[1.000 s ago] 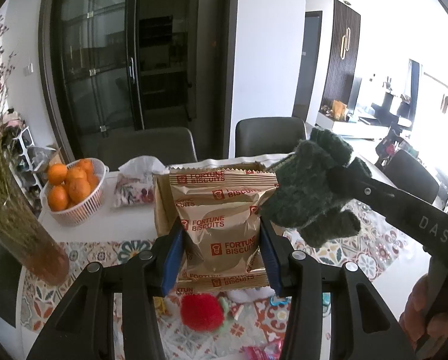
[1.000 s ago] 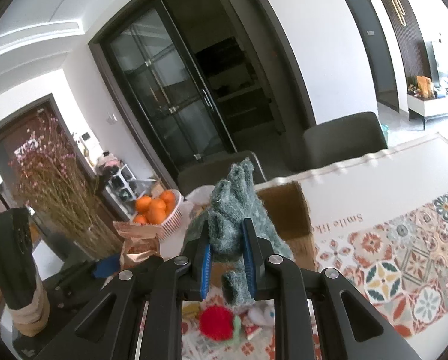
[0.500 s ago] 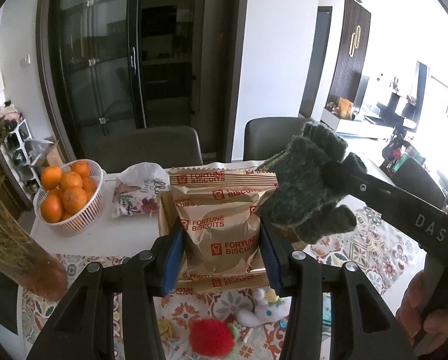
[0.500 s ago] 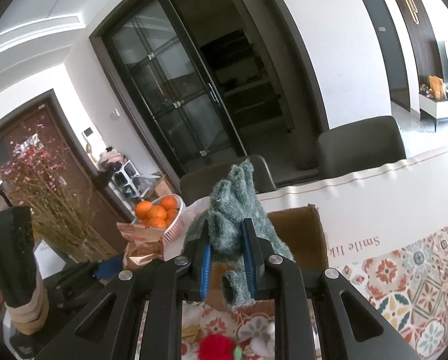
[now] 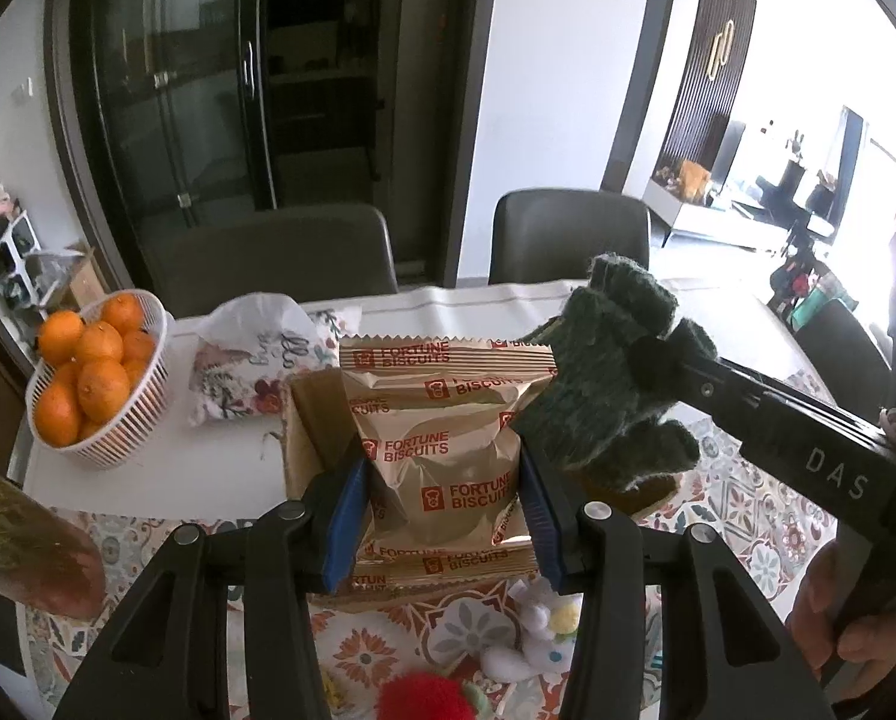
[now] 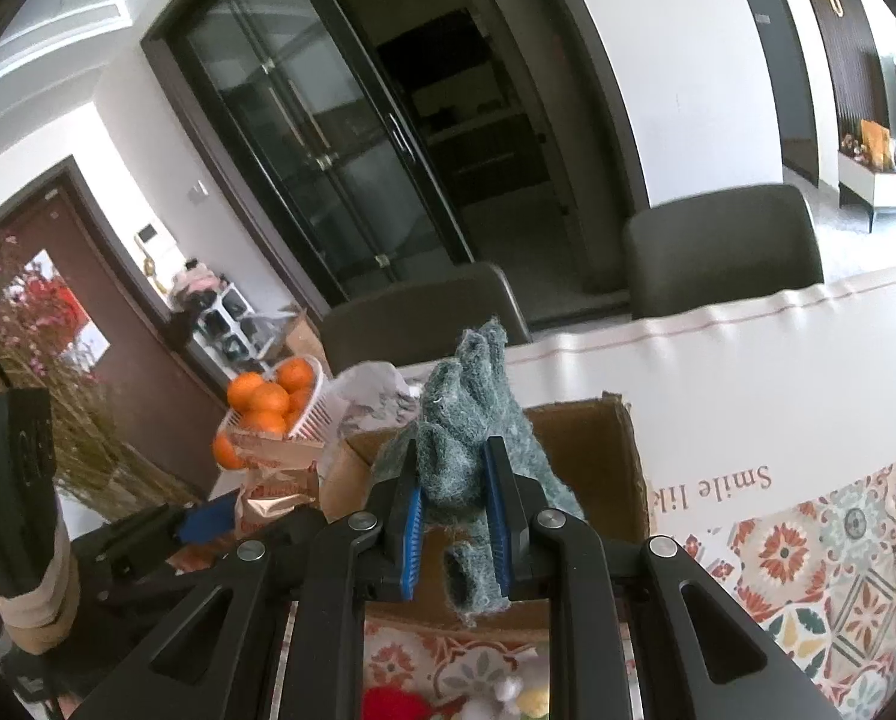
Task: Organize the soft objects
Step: 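Lift the biscuit packet with the left tool while the right tool lifts the glove toward the box, then open both tools to drop the packet and glove into the box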
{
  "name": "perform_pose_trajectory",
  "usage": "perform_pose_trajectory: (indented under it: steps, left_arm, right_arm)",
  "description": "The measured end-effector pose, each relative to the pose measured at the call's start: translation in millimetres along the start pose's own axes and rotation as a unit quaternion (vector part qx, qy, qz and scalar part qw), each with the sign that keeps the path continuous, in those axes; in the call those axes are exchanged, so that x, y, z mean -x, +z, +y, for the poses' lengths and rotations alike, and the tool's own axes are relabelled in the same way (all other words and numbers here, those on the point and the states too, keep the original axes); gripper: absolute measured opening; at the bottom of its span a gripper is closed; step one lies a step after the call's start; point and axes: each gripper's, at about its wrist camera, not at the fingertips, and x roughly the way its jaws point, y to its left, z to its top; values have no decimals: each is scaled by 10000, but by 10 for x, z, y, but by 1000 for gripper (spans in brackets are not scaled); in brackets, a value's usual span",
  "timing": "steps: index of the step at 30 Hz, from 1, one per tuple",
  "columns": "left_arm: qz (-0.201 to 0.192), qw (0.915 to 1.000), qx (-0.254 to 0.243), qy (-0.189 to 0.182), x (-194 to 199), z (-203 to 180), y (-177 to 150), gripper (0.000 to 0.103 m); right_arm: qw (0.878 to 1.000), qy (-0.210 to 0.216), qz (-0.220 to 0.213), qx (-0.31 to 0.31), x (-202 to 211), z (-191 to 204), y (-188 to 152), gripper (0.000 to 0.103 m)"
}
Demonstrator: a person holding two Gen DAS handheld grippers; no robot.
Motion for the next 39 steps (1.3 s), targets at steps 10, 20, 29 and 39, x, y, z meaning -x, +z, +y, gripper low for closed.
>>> perform_pose_trajectory:
  steps: [10,20,29,39]
  left_arm:
    - [458,9988,117,-109,-421,91,38,47]
    - [536,9983,163,155,-466,142,32,76]
    - [241,9978,102,615,-57,102,-45,87]
    - [5,9965,67,834,370,51,-211,92]
  right_arm:
    - [9991,-110,405,-15,-366,-139,-13,20]
    - [9965,-326,727,-236,-529,-288,-48,56]
    - [9952,-870,437,40,-197,-170,-29,75]
    - [9931,-1094,211,363,242,83,-105,80]
